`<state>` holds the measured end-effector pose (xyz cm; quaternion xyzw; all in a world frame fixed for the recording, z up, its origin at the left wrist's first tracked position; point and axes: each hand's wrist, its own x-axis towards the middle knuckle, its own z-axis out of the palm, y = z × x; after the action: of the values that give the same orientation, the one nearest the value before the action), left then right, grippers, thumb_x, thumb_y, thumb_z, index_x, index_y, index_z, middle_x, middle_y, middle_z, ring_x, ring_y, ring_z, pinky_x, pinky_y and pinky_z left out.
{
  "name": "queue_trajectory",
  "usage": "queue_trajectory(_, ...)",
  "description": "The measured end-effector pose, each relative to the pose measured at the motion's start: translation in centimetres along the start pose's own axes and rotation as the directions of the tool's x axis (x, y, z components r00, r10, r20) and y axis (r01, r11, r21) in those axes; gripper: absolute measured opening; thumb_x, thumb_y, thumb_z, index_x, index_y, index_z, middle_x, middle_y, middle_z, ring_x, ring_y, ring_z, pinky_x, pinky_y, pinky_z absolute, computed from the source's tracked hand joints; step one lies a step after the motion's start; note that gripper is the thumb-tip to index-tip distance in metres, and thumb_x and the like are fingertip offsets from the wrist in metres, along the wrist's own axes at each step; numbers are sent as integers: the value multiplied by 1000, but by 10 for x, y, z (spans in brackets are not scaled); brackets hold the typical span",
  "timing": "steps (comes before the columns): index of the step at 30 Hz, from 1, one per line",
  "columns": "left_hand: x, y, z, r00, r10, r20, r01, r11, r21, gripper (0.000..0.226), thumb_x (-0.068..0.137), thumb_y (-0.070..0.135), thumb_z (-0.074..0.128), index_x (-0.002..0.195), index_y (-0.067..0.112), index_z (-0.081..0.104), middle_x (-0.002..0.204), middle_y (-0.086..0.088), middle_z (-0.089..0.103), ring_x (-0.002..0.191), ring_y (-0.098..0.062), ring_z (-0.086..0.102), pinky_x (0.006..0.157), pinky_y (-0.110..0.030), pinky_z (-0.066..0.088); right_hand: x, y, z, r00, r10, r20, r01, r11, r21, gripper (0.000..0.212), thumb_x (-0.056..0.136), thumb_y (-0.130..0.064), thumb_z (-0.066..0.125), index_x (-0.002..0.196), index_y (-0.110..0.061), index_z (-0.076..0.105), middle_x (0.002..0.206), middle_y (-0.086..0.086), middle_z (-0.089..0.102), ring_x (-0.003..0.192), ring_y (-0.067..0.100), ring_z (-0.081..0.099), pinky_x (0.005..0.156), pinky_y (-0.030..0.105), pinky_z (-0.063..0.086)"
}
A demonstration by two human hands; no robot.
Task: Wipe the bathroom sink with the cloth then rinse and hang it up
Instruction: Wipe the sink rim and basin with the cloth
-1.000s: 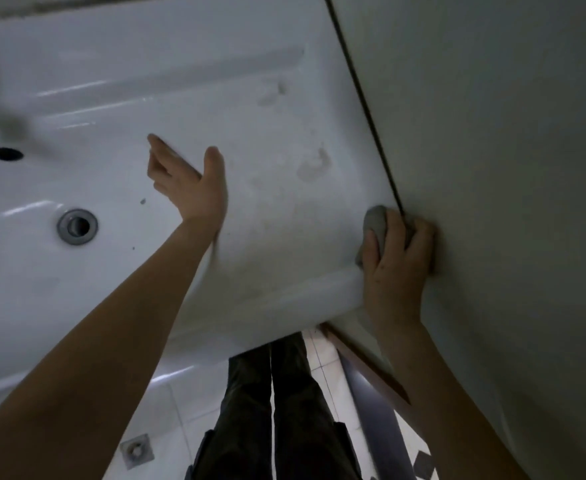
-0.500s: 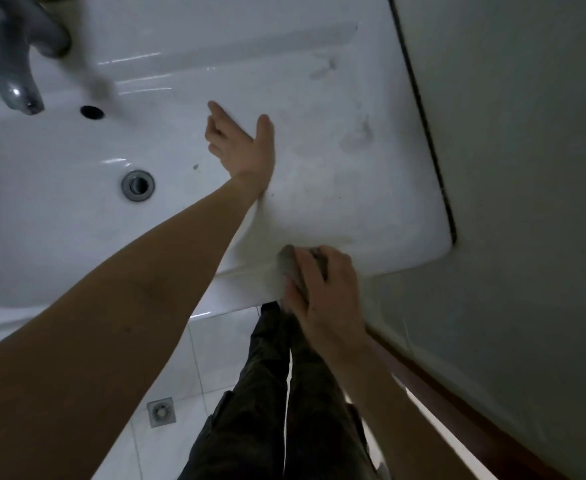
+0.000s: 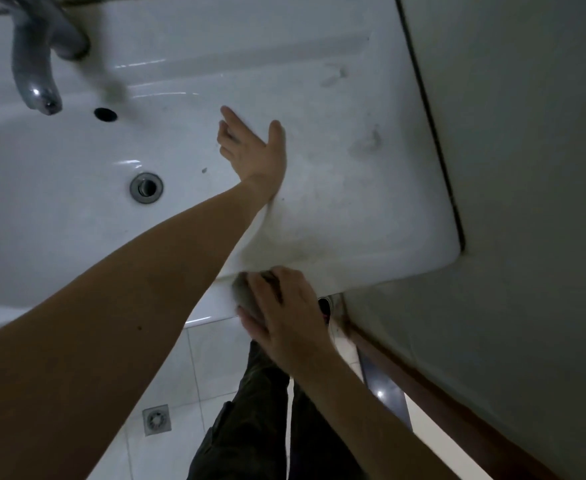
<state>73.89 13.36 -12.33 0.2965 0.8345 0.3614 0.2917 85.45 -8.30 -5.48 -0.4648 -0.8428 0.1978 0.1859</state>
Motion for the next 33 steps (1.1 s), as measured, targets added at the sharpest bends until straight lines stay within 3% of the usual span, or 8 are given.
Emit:
queue_trajectory(3,2,-1,-1,1000,6,16,-6,1000,11,92,85,53,46,153,15,-3,154,-16,10,138,-37,18,115,-50,22,-15,67,-50,977,179,-119,-188,979,-77,43,85,-33,63,121,-10,59,113,8,40,98,24,45,82,34,47)
queue_trajectory(7,-1,1,-2,1000,-4,11,4,1000,5,91,85,53,45,153,15,-3,155,-16,10,139,-36,17,115,-51,24,-21,119,-84,817,474,-329,-525,847,-83,40,88,-29,59,114,1,61,106,22,48,93,30,46,82,33,43)
queue_trajectory(9,-2,2,-3,1000,-4,10,4,1000,8,91,86,52,45,153,15,-2,155,-17,10,140,-37,16,114,-50,24,-12,86,-60,840,463,-283,-501,862,-79,39,85,-29,61,115,-4,61,108,17,45,94,28,45,80,36,45)
queue_trajectory(12,-3,5,-6,1000,9,18,-9,1000,13,91,86,53,45,153,15,-3,155,-16,9,141,-36,14,115,-50,22,10,0,-10,981,164,-104,-174,980,-97,39,78,-25,71,112,-14,56,105,7,44,92,22,47,73,32,48)
queue_trajectory(16,-2,6,-7,999,15,40,-15,1000,11,91,87,53,45,153,16,-5,156,-16,7,142,-36,11,115,-48,20,22,-30,1,996,-44,75,50,996,-76,42,85,-40,62,117,-17,50,109,6,56,98,18,57,81,28,54)
queue_trajectory(24,-5,5,-6,999,0,34,2,998,-57,87,90,50,47,153,22,-5,157,-8,4,145,-30,7,116,-41,17,50,119,-60,890,434,-141,-450,886,-115,31,85,-25,64,109,-5,61,106,18,50,94,33,50,79,44,50)
queue_trajectory(28,-3,3,-1,1000,27,16,-26,997,-76,87,90,48,49,153,22,-4,156,-9,5,144,-30,10,116,-39,16,104,146,-48,896,395,-202,-442,830,-341,36,85,-20,66,113,0,53,110,24,51,98,37,50,81,45,48)
queue_trajectory(33,-4,0,1,999,42,-19,-44,993,-105,86,91,44,52,154,20,-3,156,-10,7,143,-29,12,109,-30,13,148,157,-32,871,388,-303,-481,803,-353,38,80,-19,66,111,0,55,110,24,53,99,38,51,83,44,45)
